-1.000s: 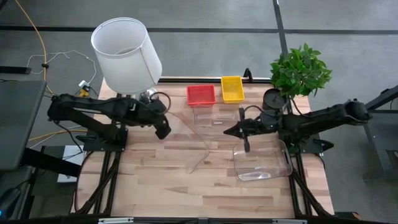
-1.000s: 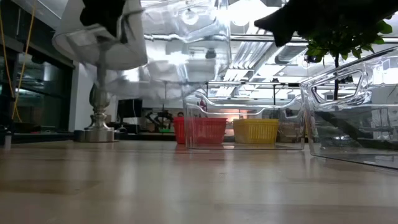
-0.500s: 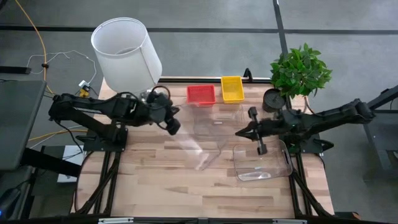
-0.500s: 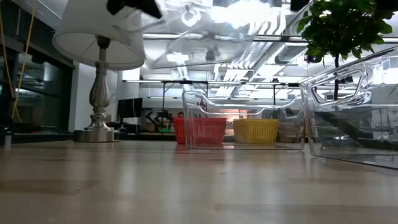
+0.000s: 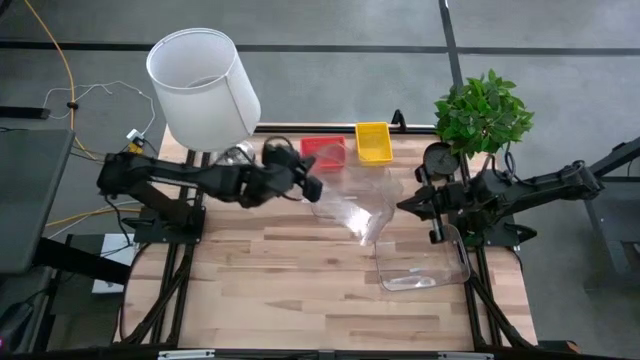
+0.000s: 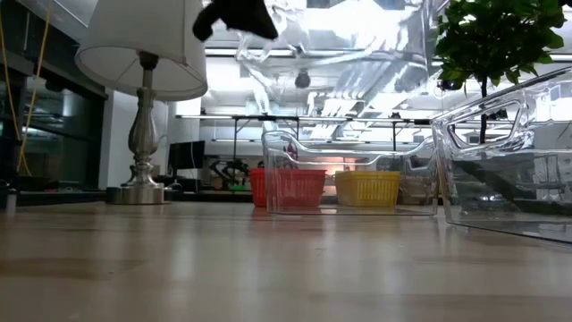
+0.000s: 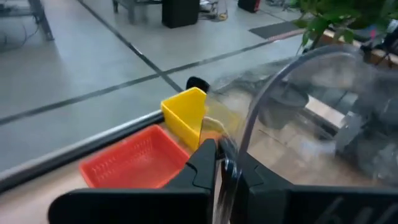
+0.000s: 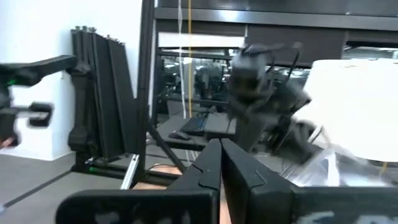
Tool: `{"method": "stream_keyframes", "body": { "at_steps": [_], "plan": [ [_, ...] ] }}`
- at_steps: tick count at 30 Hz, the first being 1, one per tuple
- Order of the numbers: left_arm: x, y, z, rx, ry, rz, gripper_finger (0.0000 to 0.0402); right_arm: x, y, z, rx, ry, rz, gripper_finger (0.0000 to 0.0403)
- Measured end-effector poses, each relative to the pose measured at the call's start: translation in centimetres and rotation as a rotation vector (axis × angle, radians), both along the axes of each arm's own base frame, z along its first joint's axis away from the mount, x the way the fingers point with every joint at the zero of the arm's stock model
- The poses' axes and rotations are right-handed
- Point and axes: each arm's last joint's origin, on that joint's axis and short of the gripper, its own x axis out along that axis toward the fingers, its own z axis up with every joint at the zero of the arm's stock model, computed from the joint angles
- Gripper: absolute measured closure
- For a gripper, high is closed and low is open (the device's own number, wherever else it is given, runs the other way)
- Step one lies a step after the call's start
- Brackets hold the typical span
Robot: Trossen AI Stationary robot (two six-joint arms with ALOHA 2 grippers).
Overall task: Stack baskets by color
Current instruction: Stack the bottom left transparent bin on the top transparent bin
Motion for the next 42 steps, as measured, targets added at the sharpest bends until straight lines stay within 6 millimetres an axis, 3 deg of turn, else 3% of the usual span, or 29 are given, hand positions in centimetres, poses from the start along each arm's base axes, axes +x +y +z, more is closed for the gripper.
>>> {"method": "stream_keyframes", "body": {
  "at_steps": [5, 12, 18, 25, 36, 42],
  "plan": [
    [1.9, -0.1, -2.9, -0.021, -0.043, 0.074, 0.0401, 0.1, 0.0, -0.2, -0.002, 0.016, -0.005, 0.0403],
    [2.5, -0.2, -5.8, -0.030, -0.145, 0.198, 0.0401, 0.1, 0.0, -0.4, -0.007, 0.039, -0.005, 0.0403],
    [2.2, -2.6, -8.4, 0.022, -0.199, 0.319, 0.0401, -0.1, 0.0, -0.3, -0.028, 0.029, -0.010, 0.0403],
    [2.6, -4.1, -9.1, 0.032, -0.255, 0.338, 0.0401, -0.1, 0.0, -0.3, -0.032, 0.033, -0.011, 0.0403],
    [4.4, -3.4, -11.9, 0.032, -0.245, 0.342, 0.0401, -0.1, 0.0, -0.4, -0.027, 0.042, -0.009, 0.0403],
    [4.3, -3.8, -11.9, 0.062, -0.186, 0.317, 0.0401, -0.1, 0.0, -0.4, -0.028, 0.046, -0.009, 0.0403]
  ]
}}
